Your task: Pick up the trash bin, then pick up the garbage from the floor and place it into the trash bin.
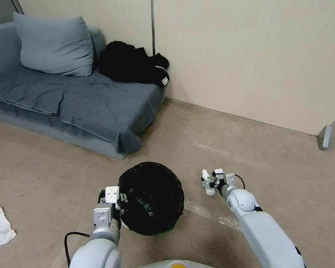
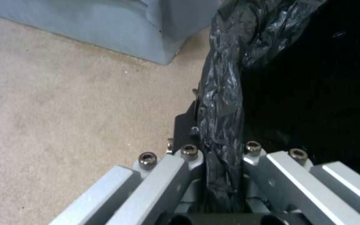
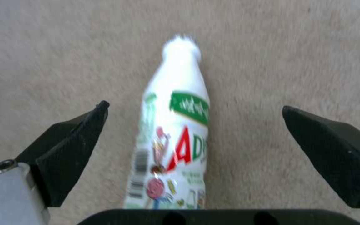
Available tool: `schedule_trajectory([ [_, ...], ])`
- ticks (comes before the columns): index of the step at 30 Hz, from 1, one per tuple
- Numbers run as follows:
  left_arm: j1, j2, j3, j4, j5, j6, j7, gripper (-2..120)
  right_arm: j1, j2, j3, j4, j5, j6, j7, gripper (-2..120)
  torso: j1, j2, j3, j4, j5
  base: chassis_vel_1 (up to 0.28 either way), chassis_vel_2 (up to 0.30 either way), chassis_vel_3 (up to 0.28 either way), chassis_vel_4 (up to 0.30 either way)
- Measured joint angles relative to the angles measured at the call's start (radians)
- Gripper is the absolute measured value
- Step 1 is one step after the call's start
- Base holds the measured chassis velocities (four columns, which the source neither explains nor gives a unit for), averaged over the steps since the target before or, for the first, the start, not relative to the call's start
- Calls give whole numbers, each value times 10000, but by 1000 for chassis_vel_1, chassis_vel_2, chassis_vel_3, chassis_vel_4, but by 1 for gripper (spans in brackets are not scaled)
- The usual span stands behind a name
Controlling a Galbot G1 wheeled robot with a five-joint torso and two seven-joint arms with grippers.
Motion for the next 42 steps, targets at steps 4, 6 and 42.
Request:
schedule_trajectory([
  [4, 54, 12, 14, 0, 8, 0, -2, 1, 135, 117, 8, -520, -216, 189, -42, 96, 0, 0, 0, 1, -1, 0, 0, 0, 0],
  [6, 56, 13, 14, -3, 16, 0, -3, 1, 171, 155, 16, -671, -276, 240, -62, 96, 0, 0, 0, 1, 0, 0, 0, 0, 0],
  [42, -91, 41, 151, 313, 97, -11, -7, 1, -1693, -513, 328, 4763, 412, 2137, -1553, 19, 0, 0, -1, 0, -2, 0, 0, 0, 0],
])
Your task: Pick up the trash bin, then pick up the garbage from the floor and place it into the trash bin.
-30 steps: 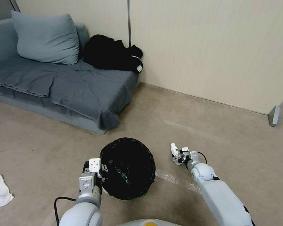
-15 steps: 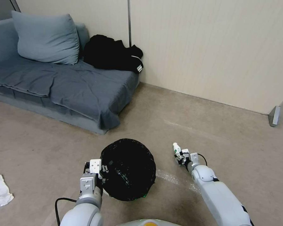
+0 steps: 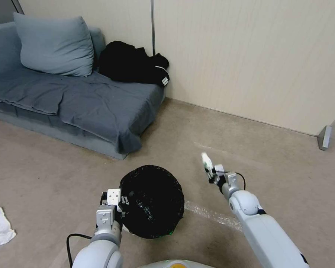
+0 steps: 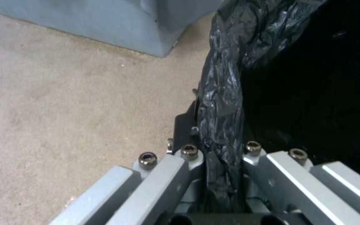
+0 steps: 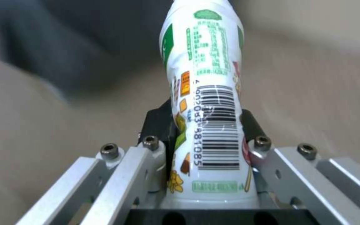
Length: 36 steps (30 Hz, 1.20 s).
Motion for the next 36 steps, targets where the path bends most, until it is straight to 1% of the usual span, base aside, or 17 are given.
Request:
schedule_trajectory([
  [1, -12, 0, 10, 7, -1, 0, 0, 1, -133, -46, -12, 465, 42, 127, -152, 19, 0, 0, 0, 1, -3, 0, 0, 0, 0],
  [2, -41, 1, 29, 28, -2, 0, 2, 1, -406, -143, -60, 1325, 69, 308, -458, 18, -1, 0, 0, 2, -2, 0, 0, 0, 0],
  [3, -41, 1, 29, 28, -2, 0, 2, 1, -406, -143, -60, 1325, 69, 308, -458, 18, -1, 0, 0, 2, -2, 0, 0, 0, 0],
  [5, -68, 4, 42, 40, -3, 1, 2, 1, -743, -264, -157, 2210, 70, 465, -772, 18, 0, 1, 0, 0, 0, 0, 0, 0, 0],
  [6, -85, 7, 58, 42, -4, 3, -1, 1, -1083, -384, -260, 2996, 51, 613, -1084, 18, 0, 1, 0, 0, 0, 0, 0, 0, 0],
  [7, -85, 7, 58, 42, -4, 3, -1, 1, -1083, -384, -260, 2996, 51, 613, -1084, 18, 0, 1, 0, 0, 0, 0, 0, 0, 0],
  [8, -89, 8, 68, 43, -6, 6, 6, 1, -1350, -492, -347, 3545, -2, 733, -1366, 18, 0, 1, 0, 1, 2, 0, 0, 0, 0],
  [10, -90, 9, 73, 43, -7, 8, 6, 1, -1724, -657, -471, 4260, -117, 903, -1740, 18, 0, 1, 0, 0, 1, 0, 0, 0, 0],
  [11, -90, 9, 73, 43, -7, 8, 6, 1, -1724, -657, -471, 4260, -117, 903, -1740, 18, 0, 1, 0, 0, 1, 0, 0, 0, 0],
  [14, -116, 5, 93, 46, -8, 9, 4, 1, -2209, -964, -657, 4805, -331, 1160, -2254, 18, -1, 2, 0, 1, 1, 0, 0, 0, 0],
  [19, -184, -10, 152, 65, -17, 17, 5, 1, -2560, -1300, -836, 4689, -760, 1460, -2743, 18, -1, 2, 0, 1, 1, 0, 0, 0, 0],
  [21, -214, -16, 173, 70, -20, 21, 5, 1, -2717, -1431, -943, 4306, -1011, 1603, -2947, 18, 0, 1, 0, 1, 2, 0, 0, 0, 0],
  [24, -233, -13, 175, 77, -30, 23, 5, 1, -2777, -1438, -1047, 3870, -1157, 1673, -3092, 17, -1, 1, 0, 0, 2, 0, 0, 0, 0],
  [26, -247, -9, 173, 77, -44, 24, 5, 1, -2765, -1360, -1214, 3373, -1336, 1736, -3161, 17, 0, 1, 0, 1, 2, 0, 0, 0, 0],
  [32, -242, -8, 174, 31, -52, 36, 5, 1, -2631, -1187, -1404, 2810, -1637, 1756, -3217, 17, -1, 1, 1, 2, 3, 0, 0, 0, 0],
  [35, -221, -12, 174, -24, -53, 40, 6, 1, -2582, -1161, -1448, 2702, -1701, 1778, -3228, 30, -1, 1, 0, 1, 2, 0, 0, 0, 0],
  [36, -221, -12, 174, -24, -53, 40, 6, 1, -2582, -1161, -1448, 2702, -1701, 1778, -3228, 30, -1, 1, 0, 1, 2, 0, 0, 0, 0],
])
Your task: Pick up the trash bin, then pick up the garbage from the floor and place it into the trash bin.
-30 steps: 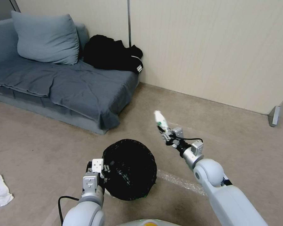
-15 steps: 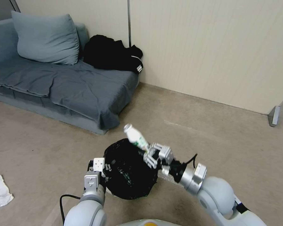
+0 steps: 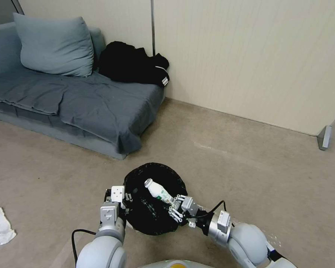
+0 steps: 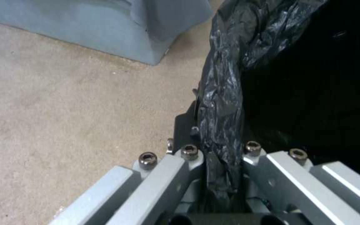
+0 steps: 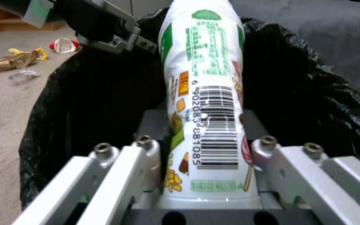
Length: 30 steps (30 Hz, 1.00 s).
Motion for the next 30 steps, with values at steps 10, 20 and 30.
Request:
schedule_trajectory([
  [10, 29, 31, -7, -62, -1, 1, 6, 1, 11, -165, 31, 44, 56, 0, 15, 65, 0, 0, 0, 0, 0, 0, 0, 0, 0],
  [20, -32, 119, -62, -61, 0, -30, 147, 1, -325, -411, 309, 692, 142, 156, 67, 103, 0, 0, 1, -1, -1, 0, 0, 0, 0],
  [30, -79, 153, -166, 143, 145, -218, 395, 1, -846, 238, 1048, 2924, 154, 592, 1647, 114, 0, 0, 0, 1, -3, 0, 0, 0, 0],
])
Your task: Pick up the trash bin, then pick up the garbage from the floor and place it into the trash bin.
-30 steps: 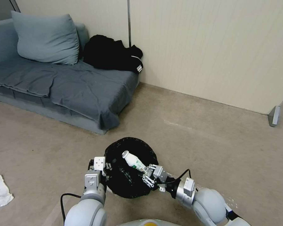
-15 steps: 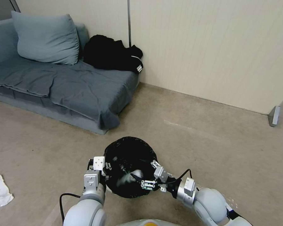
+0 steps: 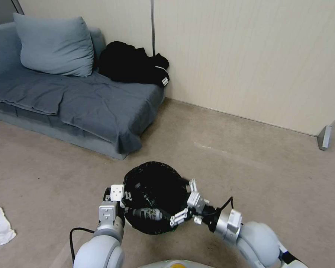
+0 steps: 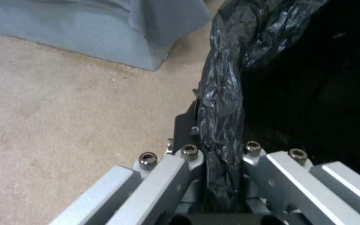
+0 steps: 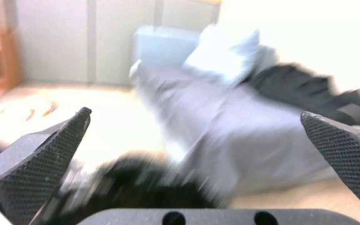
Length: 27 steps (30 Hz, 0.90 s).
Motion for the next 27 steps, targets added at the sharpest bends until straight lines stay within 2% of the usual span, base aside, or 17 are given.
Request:
schedule_trajectory([
  [1, 12, 4, -6, 8, 3, -49, 35, 1, -235, 340, 161, 374, -227, 123, 609, 114, 0, 0, 0, -1, 2, 0, 0, 0, 0],
  [2, 12, 4, -6, 8, 3, -49, 35, 1, -235, 340, 161, 374, -227, 123, 609, 114, 0, 0, 0, -1, 2, 0, 0, 0, 0],
  [5, 13, 19, -47, 5, 2, -108, 49, 1, -1027, 938, 354, 947, -846, 175, 2115, 114, 0, 0, 0, -3, 2, 0, 0, 0, 0],
  [6, 13, 19, -47, 5, 2, -108, 49, 1, -1027, 938, 354, 947, -846, 175, 2115, 114, 0, 0, 0, -3, 2, 0, 0, 0, 0],
  [8, 7, 46, -96, 3, -5, -126, 50, 1, -1514, 1166, 372, 1099, -1140, 109, 3044, 111, -1, 0, 0, -3, 1, 0, 0, 0, 0],
  [12, 46, 106, -147, -70, -61, -130, 50, 1, -1848, 1275, 497, 1109, -1379, 61, 3694, 104, 0, 1, 0, -1, 1, 0, 0, 0, 0],
  [15, 70, 135, -203, -148, -128, -131, 50, 1, -1894, 1307, 595, 1099, -1405, -13, 3853, 100, 0, 0, 0, -1, 1, 0, 0, 0, 0],
  [27, 132, 235, -416, -387, -345, -103, -28, 1, -2047, 1675, 1020, 532, -1420, 185, 4122, 100, 0, 0, 0, -2, 3, 0, 0, 0, 0],
])
